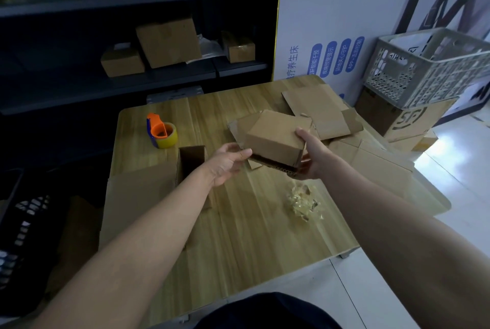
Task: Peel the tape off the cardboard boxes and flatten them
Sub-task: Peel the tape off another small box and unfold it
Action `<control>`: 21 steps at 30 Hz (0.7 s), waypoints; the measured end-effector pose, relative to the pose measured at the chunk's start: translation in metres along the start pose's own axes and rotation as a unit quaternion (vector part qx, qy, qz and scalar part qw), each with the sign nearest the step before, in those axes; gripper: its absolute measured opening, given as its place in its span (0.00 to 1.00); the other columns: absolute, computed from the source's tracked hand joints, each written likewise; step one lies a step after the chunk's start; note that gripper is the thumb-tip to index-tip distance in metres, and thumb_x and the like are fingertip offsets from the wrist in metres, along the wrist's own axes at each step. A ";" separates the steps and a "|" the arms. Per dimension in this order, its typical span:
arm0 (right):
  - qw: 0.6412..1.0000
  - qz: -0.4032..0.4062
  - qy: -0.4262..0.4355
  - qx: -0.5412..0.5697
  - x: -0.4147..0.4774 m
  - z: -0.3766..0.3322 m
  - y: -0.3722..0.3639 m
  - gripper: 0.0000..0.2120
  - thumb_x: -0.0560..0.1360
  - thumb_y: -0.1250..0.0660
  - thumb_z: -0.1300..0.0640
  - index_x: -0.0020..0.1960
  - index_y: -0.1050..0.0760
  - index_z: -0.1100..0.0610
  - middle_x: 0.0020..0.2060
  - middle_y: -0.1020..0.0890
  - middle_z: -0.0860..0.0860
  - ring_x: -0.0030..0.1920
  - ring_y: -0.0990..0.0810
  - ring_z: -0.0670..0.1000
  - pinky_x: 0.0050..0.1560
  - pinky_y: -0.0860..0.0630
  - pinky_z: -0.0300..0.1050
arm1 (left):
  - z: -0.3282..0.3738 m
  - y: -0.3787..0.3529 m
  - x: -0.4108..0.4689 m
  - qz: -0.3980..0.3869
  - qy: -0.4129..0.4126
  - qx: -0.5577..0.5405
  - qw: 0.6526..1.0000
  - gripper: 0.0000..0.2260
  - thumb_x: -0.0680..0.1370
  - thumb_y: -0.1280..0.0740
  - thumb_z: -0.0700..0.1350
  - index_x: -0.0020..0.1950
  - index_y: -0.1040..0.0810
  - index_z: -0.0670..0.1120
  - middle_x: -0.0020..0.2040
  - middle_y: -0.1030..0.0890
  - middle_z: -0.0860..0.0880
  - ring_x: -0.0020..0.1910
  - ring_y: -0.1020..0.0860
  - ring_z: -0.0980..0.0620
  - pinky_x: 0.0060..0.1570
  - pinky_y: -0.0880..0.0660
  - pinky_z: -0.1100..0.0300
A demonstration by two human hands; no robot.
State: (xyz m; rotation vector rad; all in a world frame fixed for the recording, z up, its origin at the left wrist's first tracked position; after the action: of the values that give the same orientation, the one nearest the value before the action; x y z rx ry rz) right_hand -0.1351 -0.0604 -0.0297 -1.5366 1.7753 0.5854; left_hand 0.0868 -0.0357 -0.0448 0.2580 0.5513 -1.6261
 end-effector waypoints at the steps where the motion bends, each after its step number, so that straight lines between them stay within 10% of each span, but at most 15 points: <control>1: 1.000 -0.001 -0.010 0.020 0.000 0.000 -0.001 0.32 0.64 0.27 0.37 0.52 0.31 0.60 0.48 0.21 0.62 0.46 0.20 0.62 0.41 0.22 0.59 | 0.000 -0.003 0.000 0.002 -0.003 0.007 1.000 0.25 0.71 0.27 0.41 0.64 0.33 0.47 0.60 0.24 0.45 0.62 0.27 0.42 0.69 0.37 0.43; 11: 0.995 -0.015 -0.052 0.087 -0.002 0.001 -0.011 0.34 0.67 0.29 0.38 0.62 0.35 0.58 0.54 0.25 0.64 0.51 0.23 0.66 0.48 0.24 0.66 | 0.004 -0.024 0.006 0.092 -0.089 -0.017 0.992 0.17 0.75 0.37 0.31 0.58 0.28 0.49 0.56 0.23 0.41 0.53 0.22 0.43 0.49 0.20 0.49; 21: 0.994 -0.007 -0.086 0.068 -0.008 0.004 -0.017 0.38 0.66 0.27 0.40 0.64 0.38 0.59 0.54 0.26 0.66 0.50 0.24 0.68 0.36 0.22 0.63 | 0.009 -0.014 0.012 0.209 -0.223 0.295 0.905 0.18 0.72 0.26 0.48 0.58 0.26 0.47 0.52 0.23 0.53 0.50 0.25 0.55 0.40 0.32 0.70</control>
State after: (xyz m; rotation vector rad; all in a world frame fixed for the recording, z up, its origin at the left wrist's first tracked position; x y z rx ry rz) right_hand -0.1174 -0.0553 -0.0241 -1.3638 1.6382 0.5602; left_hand 0.0726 -0.0494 -0.0403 0.4033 -0.3468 -1.3274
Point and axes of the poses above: each hand's wrist, its own x-axis towards the middle knuckle, its own y-axis out of the back of the hand, z = x × y, the point moved 1 cm from there along x, towards the middle knuckle
